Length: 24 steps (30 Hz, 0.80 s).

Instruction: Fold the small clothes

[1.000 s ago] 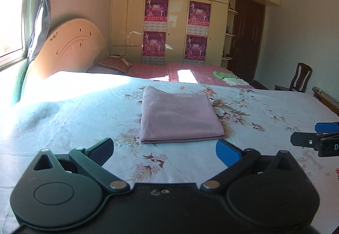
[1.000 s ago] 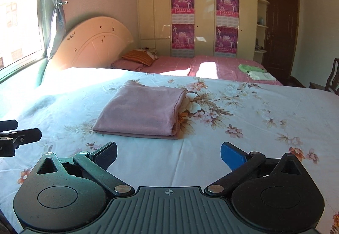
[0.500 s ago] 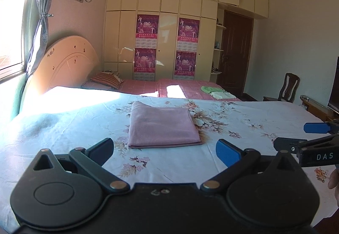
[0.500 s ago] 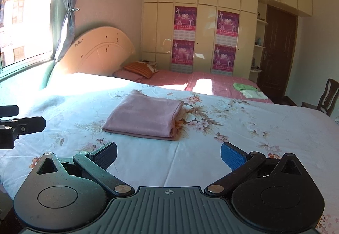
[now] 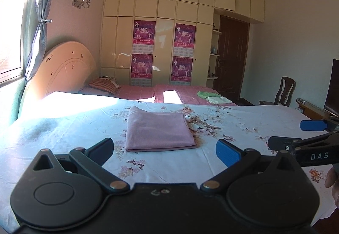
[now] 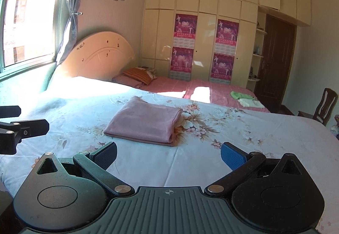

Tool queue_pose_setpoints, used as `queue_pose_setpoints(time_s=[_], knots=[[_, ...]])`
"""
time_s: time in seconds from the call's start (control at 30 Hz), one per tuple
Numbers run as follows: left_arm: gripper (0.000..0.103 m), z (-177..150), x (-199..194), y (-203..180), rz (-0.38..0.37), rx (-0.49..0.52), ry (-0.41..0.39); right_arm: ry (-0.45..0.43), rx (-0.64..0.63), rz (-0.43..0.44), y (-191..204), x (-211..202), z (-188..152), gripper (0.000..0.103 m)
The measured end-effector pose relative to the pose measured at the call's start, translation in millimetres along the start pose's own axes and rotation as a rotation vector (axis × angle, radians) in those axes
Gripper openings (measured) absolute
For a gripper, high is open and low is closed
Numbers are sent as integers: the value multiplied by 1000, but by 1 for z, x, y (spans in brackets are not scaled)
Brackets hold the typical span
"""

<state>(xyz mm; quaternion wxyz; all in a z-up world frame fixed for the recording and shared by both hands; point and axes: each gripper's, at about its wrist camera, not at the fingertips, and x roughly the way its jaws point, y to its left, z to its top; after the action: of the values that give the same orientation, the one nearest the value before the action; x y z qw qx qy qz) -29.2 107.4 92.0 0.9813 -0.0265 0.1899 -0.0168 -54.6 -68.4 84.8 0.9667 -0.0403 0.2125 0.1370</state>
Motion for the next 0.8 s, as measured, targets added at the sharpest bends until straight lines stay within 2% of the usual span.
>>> queue_pose_setpoints(time_s=[0.8], knots=[[103,5,0,4,-13,14,2,-13,15,-25,-1,-2,3,103]])
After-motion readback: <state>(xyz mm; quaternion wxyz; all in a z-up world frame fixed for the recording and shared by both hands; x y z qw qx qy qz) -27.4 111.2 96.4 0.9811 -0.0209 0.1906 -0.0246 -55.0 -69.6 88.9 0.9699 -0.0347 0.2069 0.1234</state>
